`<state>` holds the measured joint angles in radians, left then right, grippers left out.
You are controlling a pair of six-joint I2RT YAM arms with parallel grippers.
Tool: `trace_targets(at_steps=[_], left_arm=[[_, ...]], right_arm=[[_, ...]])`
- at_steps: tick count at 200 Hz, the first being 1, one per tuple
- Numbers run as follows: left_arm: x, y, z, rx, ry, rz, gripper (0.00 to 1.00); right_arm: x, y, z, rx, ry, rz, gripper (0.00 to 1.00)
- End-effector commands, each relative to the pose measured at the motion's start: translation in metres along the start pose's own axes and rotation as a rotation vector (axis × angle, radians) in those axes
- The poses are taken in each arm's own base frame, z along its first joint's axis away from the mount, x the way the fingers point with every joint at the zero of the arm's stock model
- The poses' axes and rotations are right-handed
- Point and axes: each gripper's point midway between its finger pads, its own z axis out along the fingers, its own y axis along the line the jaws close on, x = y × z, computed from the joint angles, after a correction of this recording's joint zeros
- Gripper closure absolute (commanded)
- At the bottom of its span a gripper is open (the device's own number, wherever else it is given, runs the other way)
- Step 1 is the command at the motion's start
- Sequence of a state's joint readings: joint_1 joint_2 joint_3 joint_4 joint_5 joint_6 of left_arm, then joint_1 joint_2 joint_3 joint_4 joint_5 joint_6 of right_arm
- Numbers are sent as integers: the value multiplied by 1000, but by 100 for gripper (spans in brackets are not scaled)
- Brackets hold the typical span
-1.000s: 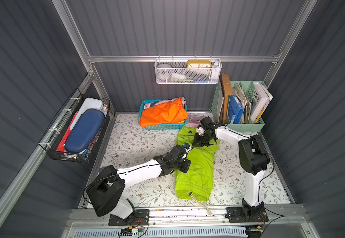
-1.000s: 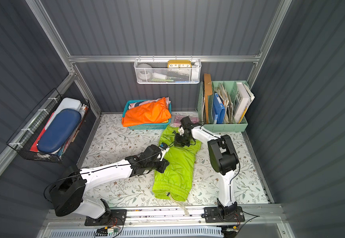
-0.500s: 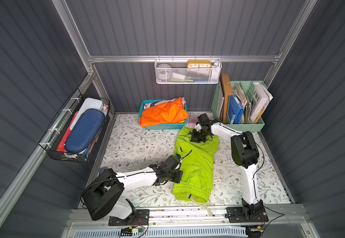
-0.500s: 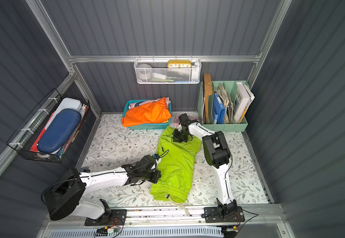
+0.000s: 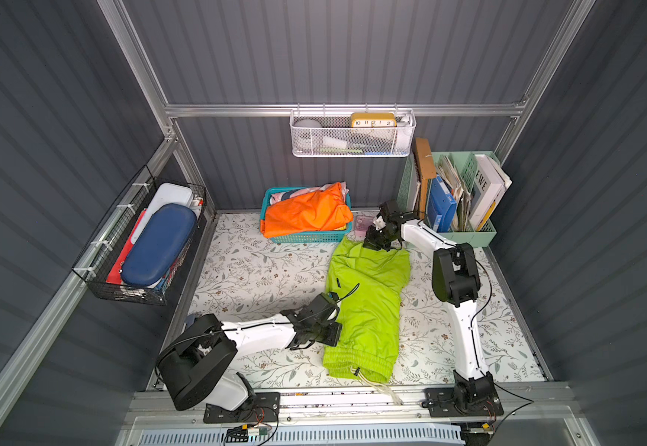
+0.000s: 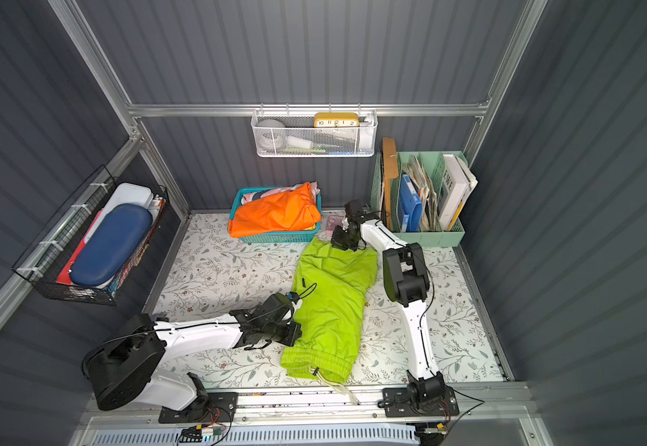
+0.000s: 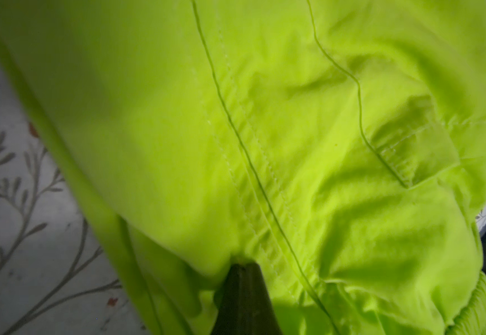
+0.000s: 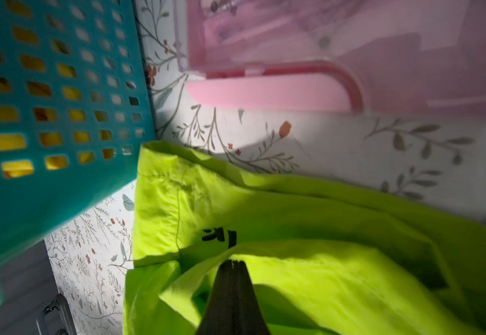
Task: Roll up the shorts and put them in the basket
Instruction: Fold the shorts at the center of the board.
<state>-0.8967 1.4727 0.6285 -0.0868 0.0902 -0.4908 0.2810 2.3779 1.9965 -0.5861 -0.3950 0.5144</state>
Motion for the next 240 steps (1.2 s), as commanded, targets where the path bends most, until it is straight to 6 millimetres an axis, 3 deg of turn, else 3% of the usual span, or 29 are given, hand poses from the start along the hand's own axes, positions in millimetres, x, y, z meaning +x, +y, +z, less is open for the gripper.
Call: trace_targets(at_steps=[1,32,63,96,119,210,240], left_arm=[[12,4,-3,-4,31,-22,100],[8,2,-4,-1,16,-15,100],[3,1,-6,0,-3,3,100],[-1,-1,-5,5,-11,16,100],[0,-1,-6,4,-10,16,100],[7,5,-8,-15,3,-1,100],[7,4,-5,-13,9,-1,100]], right_arm=[[-4,14,-14,-23,-9,-36,100],[21,22,-43,-35,-18,-67,100],[67,25,-64,-33,0,-123,55],[116,34,-52,-2,76,-212,39],[125,37,-35,7,111,-203,38],[93,34,-7,81,57,-223,40],[92,36,0,70,73,-226,59]])
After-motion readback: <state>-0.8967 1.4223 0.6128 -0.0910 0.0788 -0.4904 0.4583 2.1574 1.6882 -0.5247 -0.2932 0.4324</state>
